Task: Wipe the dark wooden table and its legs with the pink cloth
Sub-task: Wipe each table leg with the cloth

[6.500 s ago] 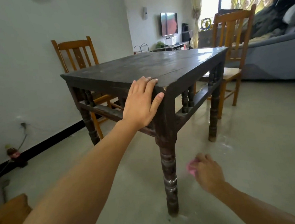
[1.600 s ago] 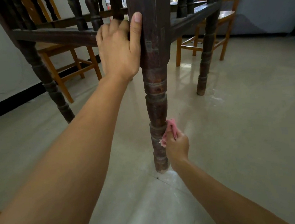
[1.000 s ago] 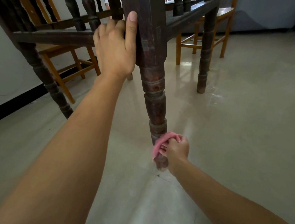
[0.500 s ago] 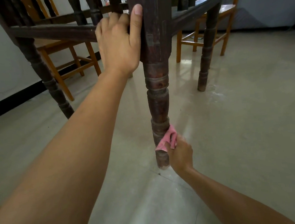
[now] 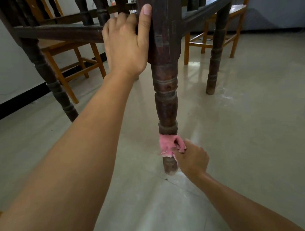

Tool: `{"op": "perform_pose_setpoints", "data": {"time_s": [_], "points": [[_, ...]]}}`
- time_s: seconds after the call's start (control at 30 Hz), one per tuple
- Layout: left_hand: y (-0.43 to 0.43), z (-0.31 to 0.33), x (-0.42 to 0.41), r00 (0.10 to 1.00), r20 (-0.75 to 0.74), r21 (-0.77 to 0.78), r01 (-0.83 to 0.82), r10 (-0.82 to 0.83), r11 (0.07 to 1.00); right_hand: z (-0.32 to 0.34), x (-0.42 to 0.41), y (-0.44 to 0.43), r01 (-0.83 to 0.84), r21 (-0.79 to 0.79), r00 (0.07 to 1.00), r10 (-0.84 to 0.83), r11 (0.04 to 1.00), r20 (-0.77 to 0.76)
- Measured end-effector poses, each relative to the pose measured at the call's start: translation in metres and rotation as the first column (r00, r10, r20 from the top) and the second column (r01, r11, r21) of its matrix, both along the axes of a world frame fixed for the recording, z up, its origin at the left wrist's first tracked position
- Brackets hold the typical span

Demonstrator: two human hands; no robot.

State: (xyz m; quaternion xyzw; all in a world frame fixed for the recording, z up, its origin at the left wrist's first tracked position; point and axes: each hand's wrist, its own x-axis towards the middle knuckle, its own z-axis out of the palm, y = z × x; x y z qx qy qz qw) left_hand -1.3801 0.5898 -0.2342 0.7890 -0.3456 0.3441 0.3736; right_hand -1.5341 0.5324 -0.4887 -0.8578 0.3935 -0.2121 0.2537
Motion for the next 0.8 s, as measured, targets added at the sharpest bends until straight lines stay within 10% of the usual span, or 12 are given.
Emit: {"op": "perform_pose_setpoints", "data": {"time_s": [0.2,0.37,0.53,0.8], "points": [[0.001,0.001,-0.001,1.0,0.015,0.005,0.0,0.0,1.0,0.002,-0.006,-0.041,0.154,0.234,0.897,-0.235,0.96,0.375],[0.0,0.0,-0.002,1.0,0.016,-0.009,-0.015,0.016,1.0,0.006,0.007,-0.006,-0.084,-0.232,0.881,0.181,0.969,0.437],[-0.001,0.0,-0.001,1.0,0.003,-0.013,0.022,-0.022,1.0,-0.006,0.014,0.03,-0.313,0.041,0.811,0.244,0.949,0.532],[0.001,0.0,0.0,1.0,0.008,-0.008,0.011,-0.011,1.0,-0.022,0.003,0.009,-0.236,-0.099,0.835,0.254,0.967,0.489]]}}
